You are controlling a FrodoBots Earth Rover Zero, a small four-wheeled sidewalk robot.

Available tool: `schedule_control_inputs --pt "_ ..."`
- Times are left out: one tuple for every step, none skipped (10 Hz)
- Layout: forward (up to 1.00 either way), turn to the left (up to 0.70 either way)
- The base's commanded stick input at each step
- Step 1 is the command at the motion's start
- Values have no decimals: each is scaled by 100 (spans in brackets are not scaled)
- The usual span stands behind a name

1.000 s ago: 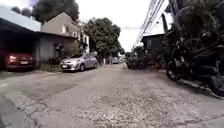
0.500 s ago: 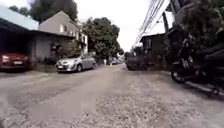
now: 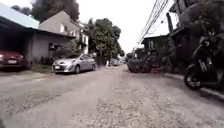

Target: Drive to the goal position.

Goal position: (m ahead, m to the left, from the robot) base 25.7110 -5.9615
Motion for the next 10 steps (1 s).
schedule_control_inputs --pt "100 0" --pt "100 0" --pt "100 0" --pt "100 0" --pt "100 0" --pt "100 0" --pt "100 0" --pt "100 0" --pt "100 0" --pt "100 0"
